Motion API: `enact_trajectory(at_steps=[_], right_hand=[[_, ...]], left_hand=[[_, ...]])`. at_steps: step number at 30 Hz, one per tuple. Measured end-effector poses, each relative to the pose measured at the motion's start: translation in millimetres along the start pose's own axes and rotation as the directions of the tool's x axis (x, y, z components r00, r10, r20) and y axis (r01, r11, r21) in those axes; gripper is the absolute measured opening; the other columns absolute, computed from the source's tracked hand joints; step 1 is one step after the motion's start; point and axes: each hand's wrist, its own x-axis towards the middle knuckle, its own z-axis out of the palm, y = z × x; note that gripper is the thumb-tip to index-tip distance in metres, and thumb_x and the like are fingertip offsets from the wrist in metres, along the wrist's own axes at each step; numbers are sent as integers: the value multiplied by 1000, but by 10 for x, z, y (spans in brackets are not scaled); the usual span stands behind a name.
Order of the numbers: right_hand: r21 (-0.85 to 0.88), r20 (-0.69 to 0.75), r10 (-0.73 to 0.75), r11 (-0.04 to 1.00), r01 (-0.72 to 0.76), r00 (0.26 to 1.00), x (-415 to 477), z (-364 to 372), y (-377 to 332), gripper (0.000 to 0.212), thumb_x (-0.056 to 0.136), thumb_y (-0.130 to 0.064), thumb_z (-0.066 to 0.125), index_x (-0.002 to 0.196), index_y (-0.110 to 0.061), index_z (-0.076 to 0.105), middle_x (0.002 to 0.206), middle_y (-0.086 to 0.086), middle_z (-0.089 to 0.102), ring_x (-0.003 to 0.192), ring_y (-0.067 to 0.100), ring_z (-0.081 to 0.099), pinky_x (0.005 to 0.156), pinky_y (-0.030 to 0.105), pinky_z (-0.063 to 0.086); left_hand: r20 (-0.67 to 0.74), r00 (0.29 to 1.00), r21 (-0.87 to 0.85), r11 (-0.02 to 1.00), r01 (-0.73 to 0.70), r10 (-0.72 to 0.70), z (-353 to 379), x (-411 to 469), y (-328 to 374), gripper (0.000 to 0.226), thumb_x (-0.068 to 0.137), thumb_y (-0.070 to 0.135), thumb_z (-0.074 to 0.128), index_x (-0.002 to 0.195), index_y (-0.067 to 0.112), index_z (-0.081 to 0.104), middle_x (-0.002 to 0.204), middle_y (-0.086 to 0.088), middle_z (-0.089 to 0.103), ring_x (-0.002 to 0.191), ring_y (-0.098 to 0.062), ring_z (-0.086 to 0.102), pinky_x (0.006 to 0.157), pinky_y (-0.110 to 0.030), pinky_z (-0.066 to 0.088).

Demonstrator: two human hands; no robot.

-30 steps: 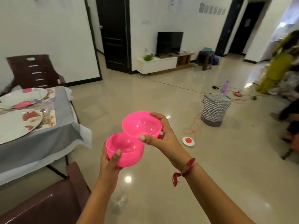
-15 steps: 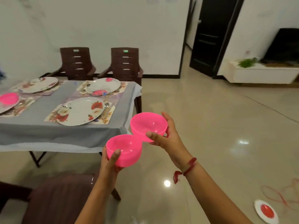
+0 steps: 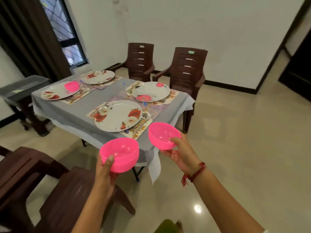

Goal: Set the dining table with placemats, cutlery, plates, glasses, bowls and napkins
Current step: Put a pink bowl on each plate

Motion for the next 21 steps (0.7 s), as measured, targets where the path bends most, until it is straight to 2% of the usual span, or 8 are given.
enact_trajectory(at_steps=[3,6,8,9,11,14,18,21], right_hand=[[-75,0,153,985,-153,988,495,33,-20,36,94,-1,40,124,-20,45,121,12,49,102,37,60,58,35,59],[-257,14,245,938,-233,970,1087,198,-70,29,96,-5,38,121,-18,44,113,16,53,84,34,66,50,31,57],[-393,-9,274,883,-255,962,1523,359,-100,26,98,-11,35,122,-18,42,100,14,57,65,28,67,44,26,53],[-436,-9,280,863,-255,960,1716,429,-99,24,99,-13,34,121,-18,42,97,12,57,63,27,66,43,25,52],[-469,47,311,846,-254,949,2119,572,-90,26,98,-12,35,123,-18,42,99,9,56,74,27,64,48,28,56],[-469,125,374,838,-277,919,2674,738,-45,47,92,0,39,134,-19,35,120,10,47,94,30,57,60,35,59],[-419,44,420,831,-365,906,3338,984,230,59,89,5,40,143,-17,26,133,13,35,109,40,50,50,41,58],[-417,-31,393,830,-369,919,3795,1191,423,67,91,5,35,148,-29,23,145,12,30,118,40,45,51,44,55]], left_hand=[[-56,997,-40,998,-48,46,57,341,-60,107,22,65,88,117,30,52,109,2,61,89,-8,67,60,-25,58],[-118,988,-41,994,-105,100,97,749,-114,111,25,65,88,122,27,48,108,2,61,87,-7,67,59,-26,59],[-187,974,-51,989,-136,124,81,1079,-145,97,35,57,86,120,29,49,108,3,60,86,-6,67,58,-25,58],[-219,966,-53,987,-150,135,78,1218,-136,87,40,53,84,118,31,50,109,3,59,87,-6,67,58,-25,58],[-286,943,-39,981,-189,170,77,1495,-79,93,34,57,86,116,34,50,111,3,57,94,-11,63,59,-26,58],[-353,913,-5,975,-223,207,103,1816,49,110,23,67,86,120,33,47,116,2,54,104,-17,57,62,-28,59],[-424,878,40,973,-226,221,136,2085,43,106,24,68,86,118,35,49,116,2,54,104,-17,57,62,-27,59],[-450,863,76,973,-217,228,169,2109,-38,102,25,69,85,116,37,51,114,2,56,101,-17,59,60,-28,59]])
